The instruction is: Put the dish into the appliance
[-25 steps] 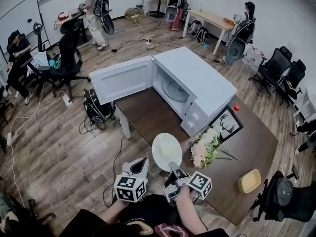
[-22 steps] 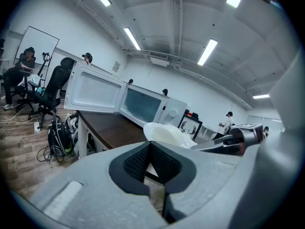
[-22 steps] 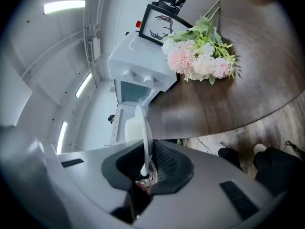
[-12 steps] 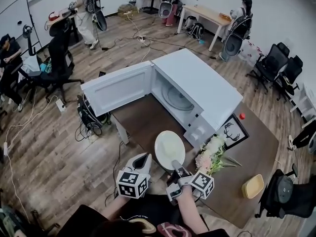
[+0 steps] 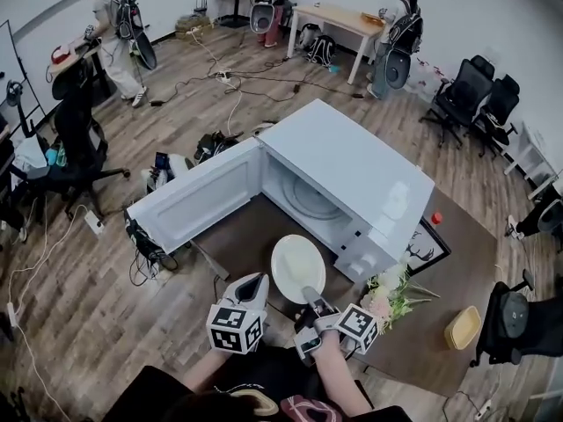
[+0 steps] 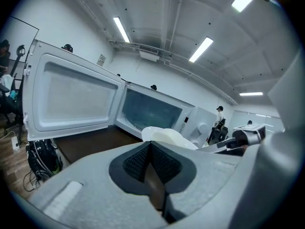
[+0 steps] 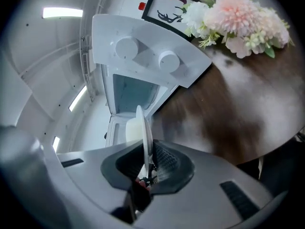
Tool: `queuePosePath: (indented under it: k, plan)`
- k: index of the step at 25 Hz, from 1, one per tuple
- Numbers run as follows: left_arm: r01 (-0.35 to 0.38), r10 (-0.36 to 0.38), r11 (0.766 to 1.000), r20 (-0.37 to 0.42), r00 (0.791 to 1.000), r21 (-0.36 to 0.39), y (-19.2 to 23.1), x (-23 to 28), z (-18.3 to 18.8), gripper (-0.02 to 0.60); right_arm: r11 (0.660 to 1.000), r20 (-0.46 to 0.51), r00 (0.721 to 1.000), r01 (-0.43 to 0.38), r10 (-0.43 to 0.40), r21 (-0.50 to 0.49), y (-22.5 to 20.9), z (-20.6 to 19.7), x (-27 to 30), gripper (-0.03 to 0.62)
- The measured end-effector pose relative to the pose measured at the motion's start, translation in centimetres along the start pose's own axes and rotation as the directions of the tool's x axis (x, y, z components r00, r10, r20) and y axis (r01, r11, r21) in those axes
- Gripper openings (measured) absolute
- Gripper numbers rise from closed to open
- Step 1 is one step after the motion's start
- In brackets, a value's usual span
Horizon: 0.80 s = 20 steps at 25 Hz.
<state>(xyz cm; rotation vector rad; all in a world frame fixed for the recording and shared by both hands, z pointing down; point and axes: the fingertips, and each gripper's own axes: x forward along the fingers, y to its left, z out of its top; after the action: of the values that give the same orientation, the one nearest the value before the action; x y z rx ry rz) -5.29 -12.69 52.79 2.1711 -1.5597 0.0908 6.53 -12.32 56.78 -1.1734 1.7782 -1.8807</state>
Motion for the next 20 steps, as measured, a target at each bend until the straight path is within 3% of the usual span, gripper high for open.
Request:
queuePosePath:
  k: [10, 20]
  plan:
    - [0.121, -0.115, 0.99, -0.081, 0.99, 0.066, 4.8, 2.7, 2.3, 0.008, 0.997, 0.143, 0.989, 0.011, -0.021, 0.073, 1.7, 1.2, 6.7, 0.049]
    - [0.158, -0.149, 0.985, -0.12, 0.981, 0.067, 7.0, 3.7, 2.5, 0.008, 0.986, 0.233, 0.969, 0.049, -0.085, 0.156, 1.3, 3.2, 9.8, 0.049]
